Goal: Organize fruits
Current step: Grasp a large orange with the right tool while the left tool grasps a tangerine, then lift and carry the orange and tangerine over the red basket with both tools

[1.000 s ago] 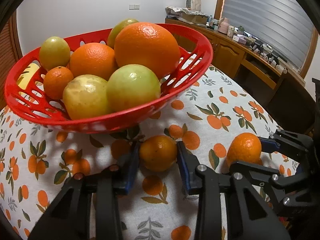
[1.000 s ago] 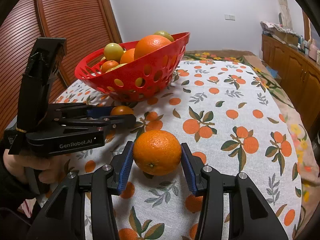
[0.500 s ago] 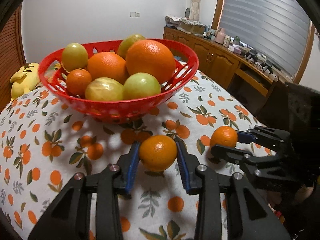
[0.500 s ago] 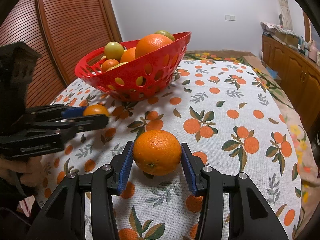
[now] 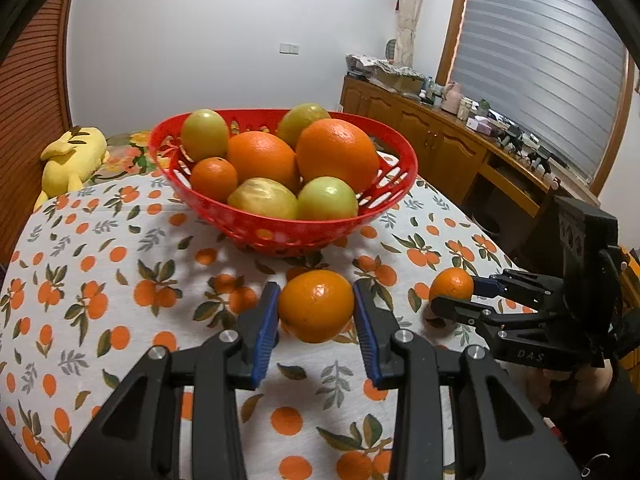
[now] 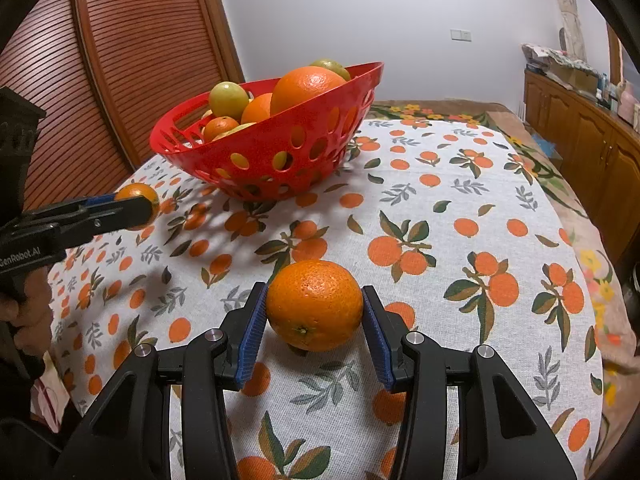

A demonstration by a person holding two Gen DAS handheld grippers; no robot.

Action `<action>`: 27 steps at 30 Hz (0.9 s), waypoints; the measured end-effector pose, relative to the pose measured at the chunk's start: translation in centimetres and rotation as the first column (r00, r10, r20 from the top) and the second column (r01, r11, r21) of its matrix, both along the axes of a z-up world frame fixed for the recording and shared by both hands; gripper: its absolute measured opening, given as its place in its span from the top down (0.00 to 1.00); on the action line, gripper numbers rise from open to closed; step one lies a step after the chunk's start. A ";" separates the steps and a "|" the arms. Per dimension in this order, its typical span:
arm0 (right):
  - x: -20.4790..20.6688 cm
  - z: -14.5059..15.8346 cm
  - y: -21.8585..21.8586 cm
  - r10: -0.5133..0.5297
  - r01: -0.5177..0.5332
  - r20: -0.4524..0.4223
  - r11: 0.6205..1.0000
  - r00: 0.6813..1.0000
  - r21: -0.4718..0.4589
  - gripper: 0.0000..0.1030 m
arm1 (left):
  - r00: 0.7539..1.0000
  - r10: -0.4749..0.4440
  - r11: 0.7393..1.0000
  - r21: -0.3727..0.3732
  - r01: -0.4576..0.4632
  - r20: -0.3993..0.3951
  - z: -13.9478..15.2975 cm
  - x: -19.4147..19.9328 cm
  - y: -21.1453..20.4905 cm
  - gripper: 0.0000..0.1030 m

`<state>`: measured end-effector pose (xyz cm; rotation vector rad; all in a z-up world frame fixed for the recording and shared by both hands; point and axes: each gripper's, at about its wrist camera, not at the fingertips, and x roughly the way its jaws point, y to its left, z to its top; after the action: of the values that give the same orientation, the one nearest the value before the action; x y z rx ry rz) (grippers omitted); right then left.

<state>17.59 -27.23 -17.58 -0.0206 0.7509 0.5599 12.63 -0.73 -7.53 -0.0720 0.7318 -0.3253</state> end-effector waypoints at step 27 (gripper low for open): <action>1.8 8.0 4.3 0.097 -0.097 0.164 0.995 0.982 -0.002 0.54 | 0.994 0.031 0.999 0.014 -0.032 0.106 4.2 3.6 2.0 0.66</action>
<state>19.40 -22.97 -9.59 -0.0971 0.5901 0.6453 16.24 1.30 -3.31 -0.0507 0.6275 -0.2909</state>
